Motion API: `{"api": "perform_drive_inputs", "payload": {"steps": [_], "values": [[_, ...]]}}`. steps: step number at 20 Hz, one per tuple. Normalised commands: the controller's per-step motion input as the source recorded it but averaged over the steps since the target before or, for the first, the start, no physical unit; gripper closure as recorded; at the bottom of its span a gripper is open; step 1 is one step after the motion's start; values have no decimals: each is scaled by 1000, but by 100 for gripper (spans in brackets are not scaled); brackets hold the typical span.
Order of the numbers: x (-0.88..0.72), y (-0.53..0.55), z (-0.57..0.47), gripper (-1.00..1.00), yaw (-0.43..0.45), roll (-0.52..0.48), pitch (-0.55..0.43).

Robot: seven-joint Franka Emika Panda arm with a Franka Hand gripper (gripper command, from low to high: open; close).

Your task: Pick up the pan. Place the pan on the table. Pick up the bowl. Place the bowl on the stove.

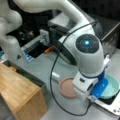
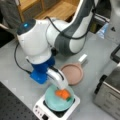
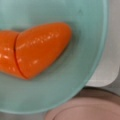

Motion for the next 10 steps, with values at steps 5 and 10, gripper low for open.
{"api": "perform_drive_inputs", "payload": {"steps": [5, 10], "values": [[-504, 214, 119, -100, 99, -280, 1], [-754, 124, -5, -100, 87, -343, -94]]}}
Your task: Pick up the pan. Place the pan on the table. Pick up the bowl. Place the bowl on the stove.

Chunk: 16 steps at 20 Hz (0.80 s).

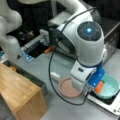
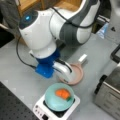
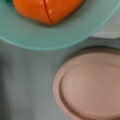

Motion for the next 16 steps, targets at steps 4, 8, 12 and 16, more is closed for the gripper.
{"api": "perform_drive_inputs", "payload": {"steps": [4, 8, 12, 16], "values": [[-971, 59, -119, -100, -23, -313, -170], [-1000, 83, -168, -100, -89, -293, -223], [-1000, 86, -151, -100, -104, -289, -272], [-1000, 92, -201, -100, -77, -291, -313]]}}
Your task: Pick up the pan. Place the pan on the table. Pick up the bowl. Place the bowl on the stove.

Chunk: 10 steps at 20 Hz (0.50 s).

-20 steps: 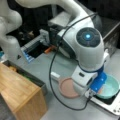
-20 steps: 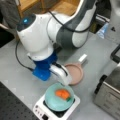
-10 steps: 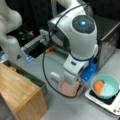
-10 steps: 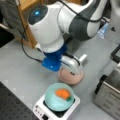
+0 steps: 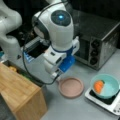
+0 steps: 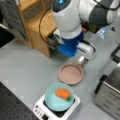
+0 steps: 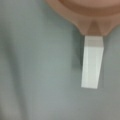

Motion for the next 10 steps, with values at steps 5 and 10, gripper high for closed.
{"api": "perform_drive_inputs", "payload": {"steps": [5, 10], "values": [[-885, 67, -221, -100, -18, -254, -338], [-385, 33, -170, -100, 3, -188, -271]]}}
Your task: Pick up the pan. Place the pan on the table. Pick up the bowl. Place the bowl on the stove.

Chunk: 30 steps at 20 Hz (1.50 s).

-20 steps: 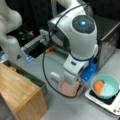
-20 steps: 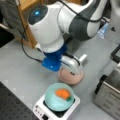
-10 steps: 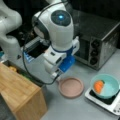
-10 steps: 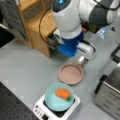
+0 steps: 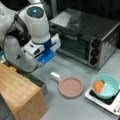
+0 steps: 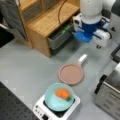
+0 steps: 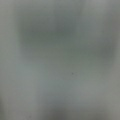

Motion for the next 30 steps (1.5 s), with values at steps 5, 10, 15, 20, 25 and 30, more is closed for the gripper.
{"api": "perform_drive_inputs", "payload": {"steps": [5, 10, 15, 20, 25, 30], "values": [[38, -26, -96, -100, 39, -161, -150], [203, -100, -176, -100, 59, -176, -46], [324, -57, -279, -100, 31, -203, 34], [374, 7, -162, -100, -5, -172, 55], [282, -48, 46, -100, 31, -121, 74], [197, -102, 42, -100, 62, -98, 78]]}}
